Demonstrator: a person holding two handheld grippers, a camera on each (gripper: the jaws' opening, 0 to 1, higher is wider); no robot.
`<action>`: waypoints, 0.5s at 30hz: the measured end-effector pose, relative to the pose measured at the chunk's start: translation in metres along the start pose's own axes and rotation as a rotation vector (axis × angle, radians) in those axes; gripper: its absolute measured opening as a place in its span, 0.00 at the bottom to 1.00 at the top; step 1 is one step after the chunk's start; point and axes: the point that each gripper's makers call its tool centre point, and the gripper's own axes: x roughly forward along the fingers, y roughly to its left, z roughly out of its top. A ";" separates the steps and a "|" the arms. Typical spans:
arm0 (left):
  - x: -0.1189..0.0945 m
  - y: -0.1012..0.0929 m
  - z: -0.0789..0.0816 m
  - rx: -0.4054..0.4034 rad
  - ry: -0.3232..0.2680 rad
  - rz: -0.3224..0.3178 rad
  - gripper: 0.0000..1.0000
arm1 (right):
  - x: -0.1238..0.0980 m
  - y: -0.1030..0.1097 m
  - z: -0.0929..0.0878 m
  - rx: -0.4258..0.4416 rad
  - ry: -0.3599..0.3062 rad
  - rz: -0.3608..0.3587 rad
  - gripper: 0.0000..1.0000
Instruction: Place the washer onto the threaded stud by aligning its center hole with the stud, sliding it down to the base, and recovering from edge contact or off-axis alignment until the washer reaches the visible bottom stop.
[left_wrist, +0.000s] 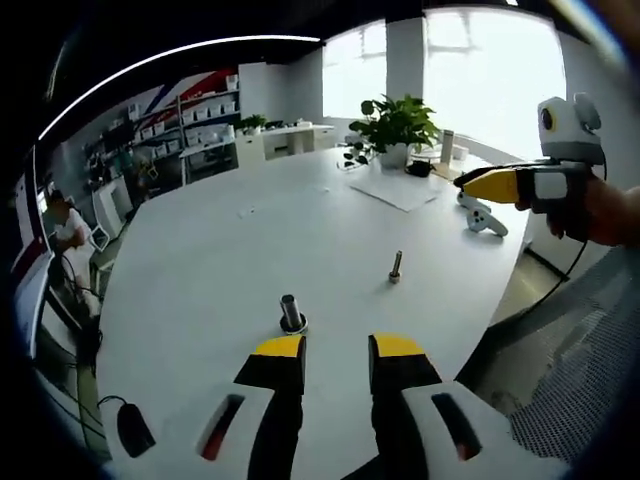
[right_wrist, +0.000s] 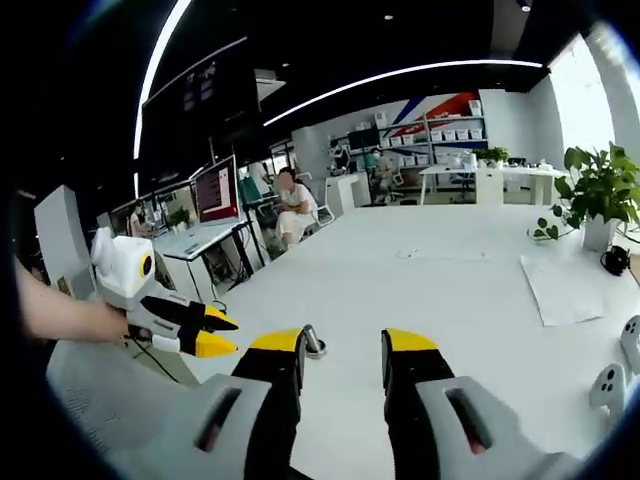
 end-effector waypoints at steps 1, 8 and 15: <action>-0.001 0.002 0.000 -0.006 -0.004 0.005 0.23 | 0.001 0.000 -0.002 -0.006 0.010 0.001 0.33; -0.002 0.010 0.002 -0.021 -0.015 0.035 0.23 | 0.006 0.001 -0.008 -0.041 0.035 0.004 0.34; -0.003 0.010 0.002 -0.017 -0.022 0.044 0.23 | 0.004 0.002 -0.012 -0.032 0.047 0.010 0.35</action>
